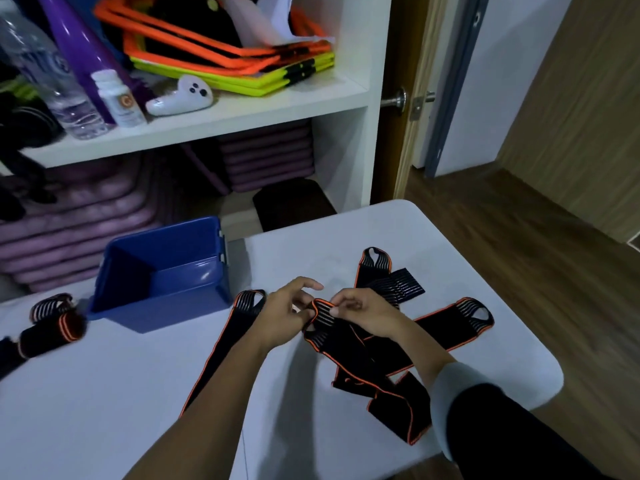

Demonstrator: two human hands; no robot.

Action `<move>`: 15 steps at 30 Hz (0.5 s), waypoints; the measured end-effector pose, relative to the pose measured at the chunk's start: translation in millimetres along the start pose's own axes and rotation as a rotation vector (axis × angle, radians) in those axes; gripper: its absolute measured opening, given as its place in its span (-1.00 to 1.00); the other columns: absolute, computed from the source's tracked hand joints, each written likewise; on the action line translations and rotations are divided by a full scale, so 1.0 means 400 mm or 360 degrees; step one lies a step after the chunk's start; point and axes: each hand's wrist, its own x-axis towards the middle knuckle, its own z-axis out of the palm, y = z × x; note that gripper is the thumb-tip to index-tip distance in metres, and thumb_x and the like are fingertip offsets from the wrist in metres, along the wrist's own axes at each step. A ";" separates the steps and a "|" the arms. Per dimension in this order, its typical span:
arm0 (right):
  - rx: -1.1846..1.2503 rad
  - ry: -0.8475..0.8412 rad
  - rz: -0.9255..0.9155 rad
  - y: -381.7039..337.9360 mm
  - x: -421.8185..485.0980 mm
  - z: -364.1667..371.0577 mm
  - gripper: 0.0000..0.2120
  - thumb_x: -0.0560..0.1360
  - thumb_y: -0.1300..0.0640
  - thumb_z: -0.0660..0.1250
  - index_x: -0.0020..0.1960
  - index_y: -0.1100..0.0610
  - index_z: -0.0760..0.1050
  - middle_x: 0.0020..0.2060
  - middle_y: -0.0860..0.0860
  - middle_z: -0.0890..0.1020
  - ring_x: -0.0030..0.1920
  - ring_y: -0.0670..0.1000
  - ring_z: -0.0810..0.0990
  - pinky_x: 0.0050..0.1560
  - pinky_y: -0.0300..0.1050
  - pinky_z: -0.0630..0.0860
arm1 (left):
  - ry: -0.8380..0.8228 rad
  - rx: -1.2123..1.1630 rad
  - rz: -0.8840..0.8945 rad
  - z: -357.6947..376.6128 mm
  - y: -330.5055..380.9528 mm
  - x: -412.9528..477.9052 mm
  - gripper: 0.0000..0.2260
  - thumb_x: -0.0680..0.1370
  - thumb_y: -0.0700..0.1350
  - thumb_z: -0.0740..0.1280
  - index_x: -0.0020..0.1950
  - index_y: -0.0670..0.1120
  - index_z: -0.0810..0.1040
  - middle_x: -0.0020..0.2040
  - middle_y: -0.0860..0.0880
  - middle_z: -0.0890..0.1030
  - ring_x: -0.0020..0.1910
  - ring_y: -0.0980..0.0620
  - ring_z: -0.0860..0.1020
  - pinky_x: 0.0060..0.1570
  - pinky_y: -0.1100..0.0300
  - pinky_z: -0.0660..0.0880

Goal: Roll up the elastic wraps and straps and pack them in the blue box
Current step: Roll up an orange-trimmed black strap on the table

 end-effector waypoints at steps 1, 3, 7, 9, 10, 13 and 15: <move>0.0024 0.0048 -0.0023 -0.004 0.003 0.007 -0.86 0.49 0.19 0.37 0.01 0.24 0.57 -0.27 -0.10 0.59 -0.23 -0.28 0.56 -0.09 -0.48 0.43 | 0.0057 -0.0017 0.0005 -0.003 -0.002 -0.007 -0.66 0.47 -0.35 0.31 0.08 0.06 0.52 -0.22 0.05 0.58 -0.25 0.23 0.52 -0.21 0.45 0.44; 0.0074 0.0130 -0.0051 -0.017 0.005 0.018 -0.86 0.48 0.19 0.39 0.00 0.23 0.58 -0.27 -0.07 0.60 -0.21 -0.24 0.57 -0.10 -0.46 0.43 | 0.0244 -0.0076 0.0006 -0.009 -0.014 -0.018 -0.70 0.48 -0.31 0.34 0.11 0.03 0.54 -0.09 -0.01 0.61 -0.18 0.20 0.56 -0.21 0.52 0.42; 0.0194 0.0198 -0.0086 -0.050 0.007 0.034 -0.85 0.48 0.17 0.39 0.03 0.19 0.57 -0.14 0.05 0.66 -0.09 -0.10 0.63 -0.04 -0.41 0.49 | 0.0591 -0.0535 -0.0093 -0.012 -0.045 -0.068 -0.67 0.52 -0.08 0.34 0.26 0.17 0.45 0.17 -0.08 0.52 0.10 0.06 0.54 0.10 0.19 0.51; 0.0187 0.0259 -0.0129 -0.071 0.012 0.044 -0.87 0.48 0.16 0.39 0.01 0.15 0.57 -0.12 0.05 0.67 -0.08 -0.11 0.63 0.00 -0.40 0.48 | 0.0594 -0.0747 -0.0114 -0.003 -0.052 -0.110 -0.58 0.49 0.04 0.37 0.32 0.26 0.38 0.25 -0.06 0.47 0.22 0.02 0.49 0.18 0.00 0.50; 0.0180 0.0298 -0.0156 -0.085 0.015 0.052 -0.89 0.47 0.16 0.39 0.00 0.12 0.57 -0.14 0.02 0.66 -0.10 -0.15 0.62 -0.01 -0.42 0.47 | 0.0582 -0.0786 -0.0092 0.006 -0.055 -0.132 -0.52 0.45 0.09 0.39 0.33 0.29 0.35 0.28 -0.04 0.46 0.23 0.03 0.50 0.18 -0.04 0.50; 0.0237 0.0395 -0.0258 -0.121 0.025 0.081 -0.90 0.47 0.24 0.39 -0.02 0.14 0.57 -0.22 -0.03 0.62 -0.21 -0.27 0.59 -0.07 -0.46 0.46 | 0.0646 -0.0789 0.0011 0.038 -0.057 -0.169 -0.45 0.41 -0.02 0.44 0.34 0.27 0.36 0.27 0.00 0.51 0.09 0.02 0.60 0.12 -0.04 0.55; 0.0301 0.0417 -0.0292 -0.137 0.030 0.102 -0.89 0.46 0.26 0.39 -0.05 0.10 0.56 -0.24 -0.01 0.63 -0.24 -0.24 0.60 -0.08 -0.41 0.49 | 0.0763 -0.0681 0.0050 0.052 -0.060 -0.168 -0.46 0.44 -0.25 0.42 0.30 0.24 0.43 0.23 -0.01 0.55 -0.09 0.05 0.63 0.05 0.03 0.58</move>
